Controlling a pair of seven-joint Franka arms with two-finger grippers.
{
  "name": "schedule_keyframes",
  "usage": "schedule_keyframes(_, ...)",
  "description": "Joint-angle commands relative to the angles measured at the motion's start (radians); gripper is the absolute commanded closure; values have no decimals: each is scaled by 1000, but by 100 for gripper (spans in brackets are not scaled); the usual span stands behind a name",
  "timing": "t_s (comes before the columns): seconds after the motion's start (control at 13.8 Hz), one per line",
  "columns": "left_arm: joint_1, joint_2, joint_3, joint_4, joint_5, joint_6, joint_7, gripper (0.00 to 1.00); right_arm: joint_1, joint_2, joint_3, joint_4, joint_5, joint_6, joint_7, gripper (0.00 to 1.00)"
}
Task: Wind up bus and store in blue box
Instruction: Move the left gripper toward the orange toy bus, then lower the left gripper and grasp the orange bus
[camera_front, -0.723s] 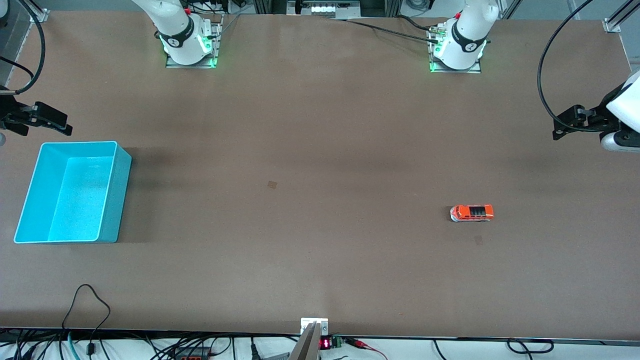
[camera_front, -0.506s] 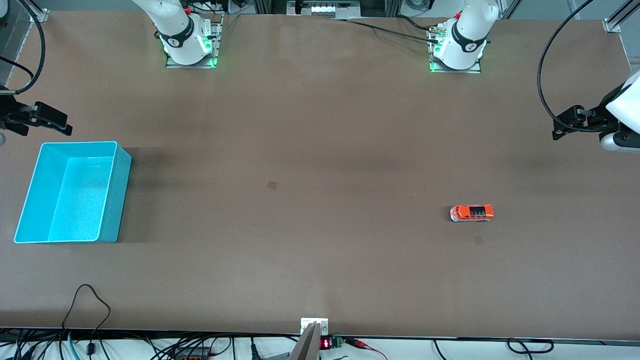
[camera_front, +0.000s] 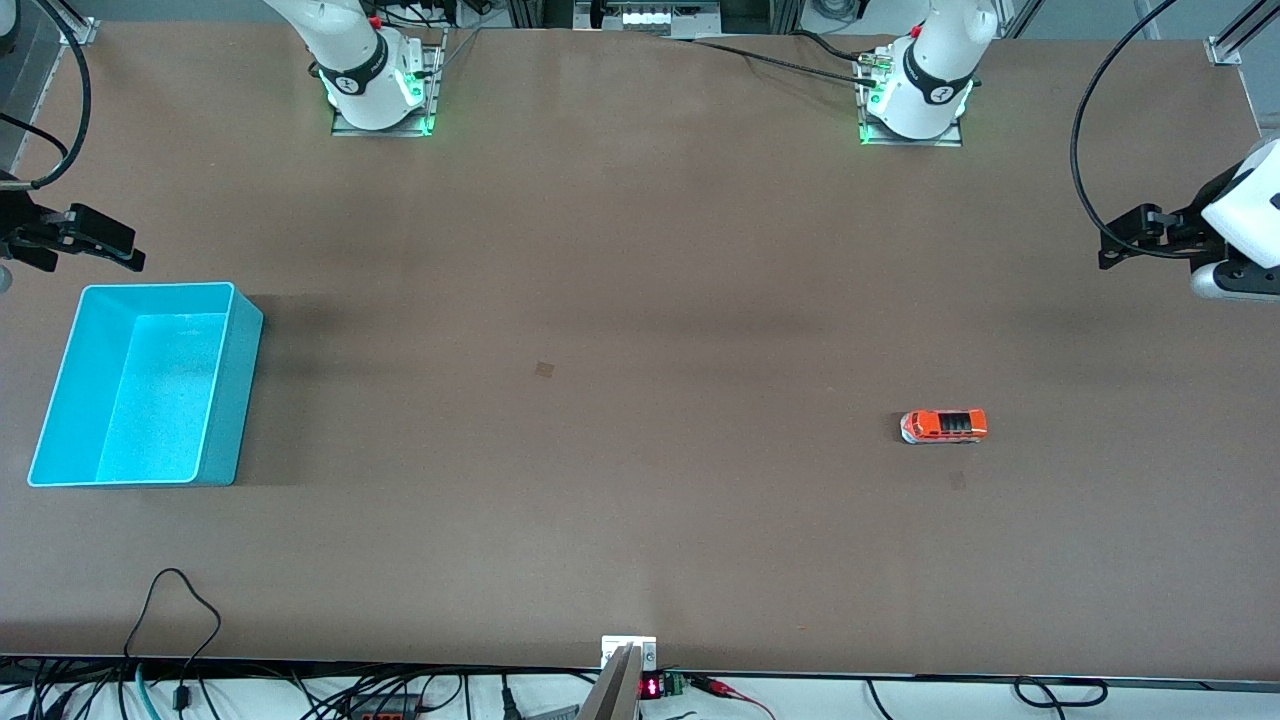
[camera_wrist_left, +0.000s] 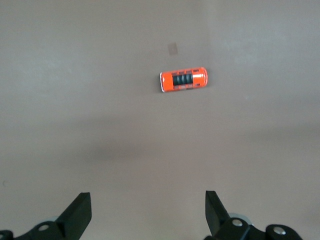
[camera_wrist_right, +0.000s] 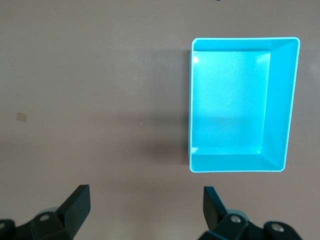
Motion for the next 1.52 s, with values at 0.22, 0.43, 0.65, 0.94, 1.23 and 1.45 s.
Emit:
schedule_keyframes(0.22,0,26,-8,-7,9,-232,18,0,2,20,-1,20,0,-5,-6,0)
schedule_keyframes(0.43,9,71,-7,-11,8,-230,189,0,1,26,-1,20,3,-2,-5,0)
schedule_keyframes(0.65,19,106,-8,-59,20,-124,353,0,5,39,-1,18,1,-6,3,0)
schedule_keyframes(0.94,8,190,-11,-128,12,132,646,0,5,63,-1,17,1,-12,2,0)
schedule_keyframes(1.23,6,327,-25,-126,11,400,949,0,4,112,-1,17,1,-12,-9,0)
schedule_keyframes(1.45,3,399,-45,-128,11,554,1079,0,5,126,-1,15,1,-14,-11,0)
